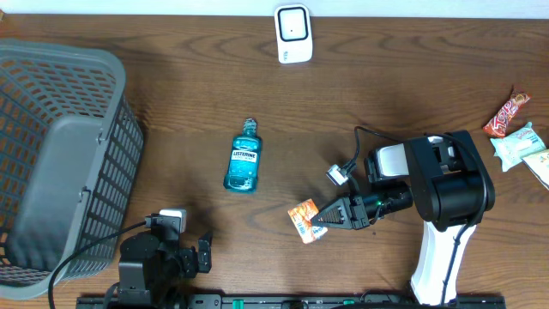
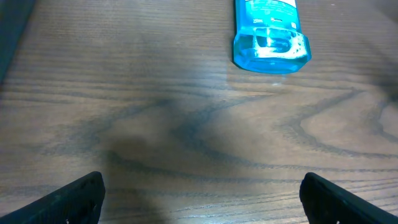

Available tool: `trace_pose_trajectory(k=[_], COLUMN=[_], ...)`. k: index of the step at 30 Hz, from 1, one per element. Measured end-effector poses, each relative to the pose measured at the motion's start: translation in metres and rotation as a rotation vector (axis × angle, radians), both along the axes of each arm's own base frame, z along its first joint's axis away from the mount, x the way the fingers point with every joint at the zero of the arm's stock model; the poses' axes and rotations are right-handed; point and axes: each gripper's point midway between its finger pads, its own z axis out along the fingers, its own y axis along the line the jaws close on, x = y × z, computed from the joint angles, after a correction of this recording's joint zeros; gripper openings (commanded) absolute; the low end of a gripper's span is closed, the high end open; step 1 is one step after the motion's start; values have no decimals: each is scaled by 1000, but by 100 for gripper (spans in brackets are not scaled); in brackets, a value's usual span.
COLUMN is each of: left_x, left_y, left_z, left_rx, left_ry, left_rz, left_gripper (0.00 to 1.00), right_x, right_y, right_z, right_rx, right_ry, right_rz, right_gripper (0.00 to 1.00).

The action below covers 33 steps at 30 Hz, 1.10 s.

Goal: Scan the item barcode
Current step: 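Lift the orange box and rotate it with the right gripper, then carry the orange box up to the white scanner face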

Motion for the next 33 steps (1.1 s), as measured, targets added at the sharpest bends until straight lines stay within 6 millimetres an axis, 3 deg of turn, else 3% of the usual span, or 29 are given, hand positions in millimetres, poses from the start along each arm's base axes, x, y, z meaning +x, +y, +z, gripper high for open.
trace_pose_trajectory(k=[8, 20, 26, 33], left_x=[0, 0, 0, 0], left_y=[0, 0, 0, 0], left_z=[0, 0, 0, 0], left_rx=[0, 0, 0, 0], left_ry=[0, 0, 0, 0], left_rz=[0, 0, 0, 0], left_gripper=[100, 100, 100, 100], right_x=[16, 66, 102, 138], right_y=[4, 14, 21, 28], right_z=[9, 28, 44, 47], right_rx=[14, 61, 120, 209], right_ry=[17, -171, -421, -820], right_rz=[-67, -82, -78, -62], right_gripper=[1, 2, 1, 1])
